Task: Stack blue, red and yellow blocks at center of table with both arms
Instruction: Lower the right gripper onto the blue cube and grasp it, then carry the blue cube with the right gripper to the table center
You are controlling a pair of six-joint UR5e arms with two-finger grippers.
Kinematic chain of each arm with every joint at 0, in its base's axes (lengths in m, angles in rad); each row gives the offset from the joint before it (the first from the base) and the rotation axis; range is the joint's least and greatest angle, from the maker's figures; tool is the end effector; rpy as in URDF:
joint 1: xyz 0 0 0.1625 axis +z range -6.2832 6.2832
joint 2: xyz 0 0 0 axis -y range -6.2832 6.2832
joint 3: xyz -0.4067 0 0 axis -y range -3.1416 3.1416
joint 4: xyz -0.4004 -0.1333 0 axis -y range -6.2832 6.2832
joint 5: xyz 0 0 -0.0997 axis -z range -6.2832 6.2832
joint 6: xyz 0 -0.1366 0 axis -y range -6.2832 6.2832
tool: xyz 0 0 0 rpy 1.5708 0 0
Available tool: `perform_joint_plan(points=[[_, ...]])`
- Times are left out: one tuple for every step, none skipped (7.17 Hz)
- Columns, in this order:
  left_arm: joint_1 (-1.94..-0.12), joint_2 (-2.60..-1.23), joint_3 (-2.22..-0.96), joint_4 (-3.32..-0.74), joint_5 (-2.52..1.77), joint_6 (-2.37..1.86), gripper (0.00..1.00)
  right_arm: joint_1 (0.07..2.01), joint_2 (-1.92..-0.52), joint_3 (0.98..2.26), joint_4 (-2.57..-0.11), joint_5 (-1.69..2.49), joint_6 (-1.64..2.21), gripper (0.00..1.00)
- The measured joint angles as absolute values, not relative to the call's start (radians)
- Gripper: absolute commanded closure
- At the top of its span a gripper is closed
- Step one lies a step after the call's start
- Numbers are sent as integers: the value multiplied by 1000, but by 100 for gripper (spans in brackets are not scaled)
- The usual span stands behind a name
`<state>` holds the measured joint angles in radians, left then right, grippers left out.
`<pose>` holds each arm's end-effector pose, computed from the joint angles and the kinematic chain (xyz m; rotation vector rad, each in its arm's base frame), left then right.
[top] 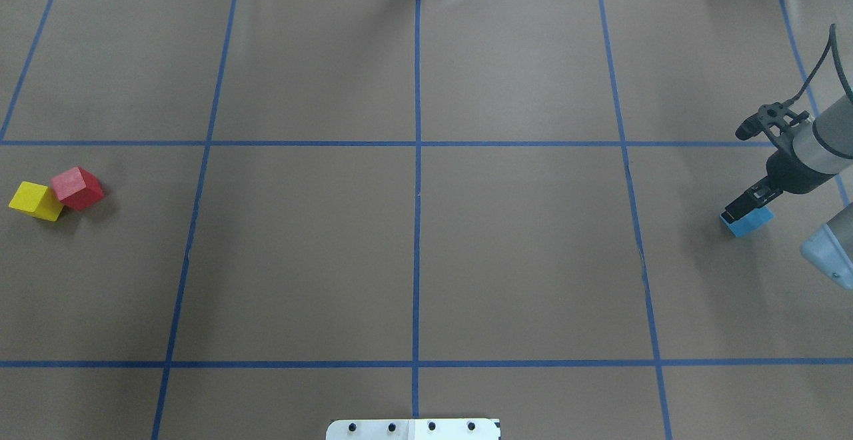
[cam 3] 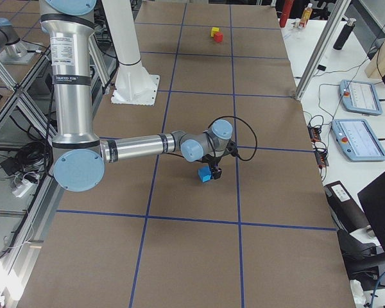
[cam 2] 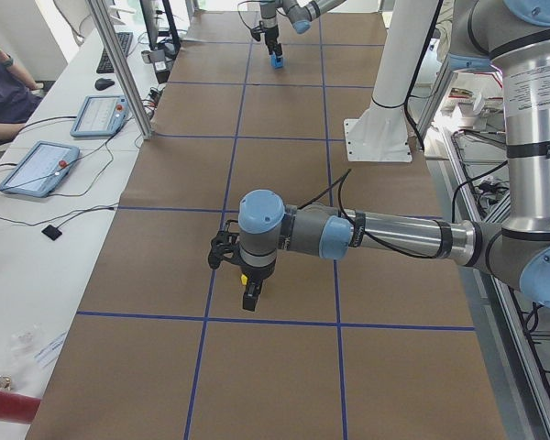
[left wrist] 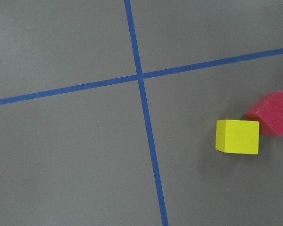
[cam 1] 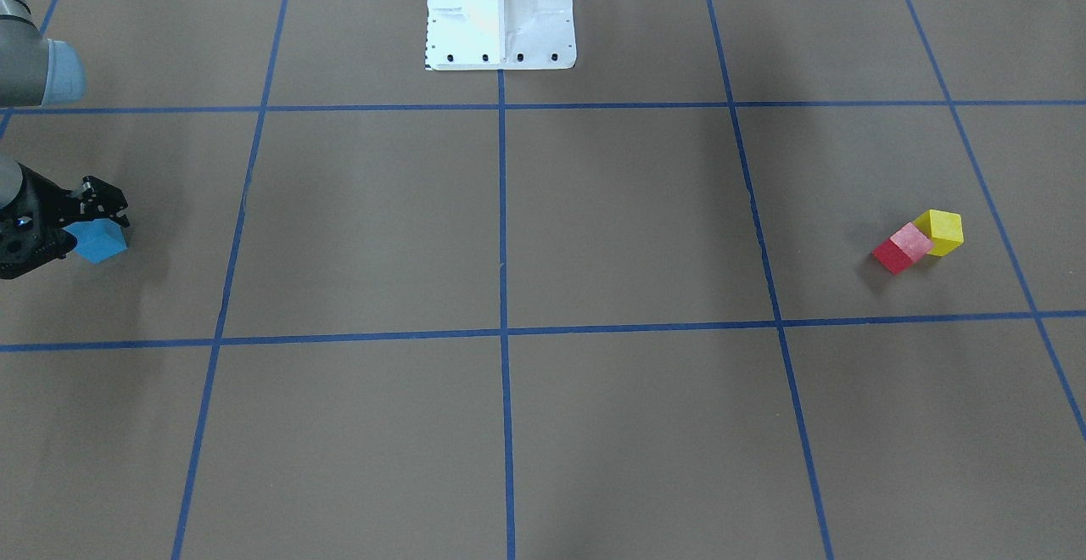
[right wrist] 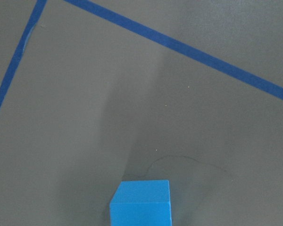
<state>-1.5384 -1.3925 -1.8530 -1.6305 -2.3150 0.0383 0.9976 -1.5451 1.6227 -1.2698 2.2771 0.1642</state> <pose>-0.0265 -0.4419 0.6041 0.1583 0.7425 0.1281 -0.2557 -0.4785 0.5977 0.0878 -0.7904 -0.5211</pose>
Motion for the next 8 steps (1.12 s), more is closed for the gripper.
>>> perform_joint_plan(points=[[-1539, -1392, -1853, -1631, -2316, 38, 0, 995, -1538, 1614, -1270, 2273, 164, 100], [-1539, -1392, -1854, -1631, -2317, 39, 0, 996, -1528, 1610, -1271, 2266, 165, 100], [-1539, -1390, -1859, -1632, -2319, 39, 0, 1012, -1507, 1613, -1297, 2263, 165, 100], [-1539, -1387, -1867, -1632, -2319, 40, 0, 1043, -1466, 1633, -1378, 2268, 165, 100], [-1539, -1386, -1872, -1632, -2319, 40, 0, 1066, -1392, 1672, -1523, 2272, 164, 100], [-1539, -1387, -1877, -1631, -2319, 39, 0, 1070, -1286, 1700, -1690, 2272, 165, 100], [-1539, -1390, -1883, -1630, -2318, 39, 0, 1055, -1164, 1708, -1844, 2271, 184, 100], [-1538, -1391, -1886, -1629, -2317, 40, 0, 1022, -1057, 1694, -1932, 2273, 260, 100]])
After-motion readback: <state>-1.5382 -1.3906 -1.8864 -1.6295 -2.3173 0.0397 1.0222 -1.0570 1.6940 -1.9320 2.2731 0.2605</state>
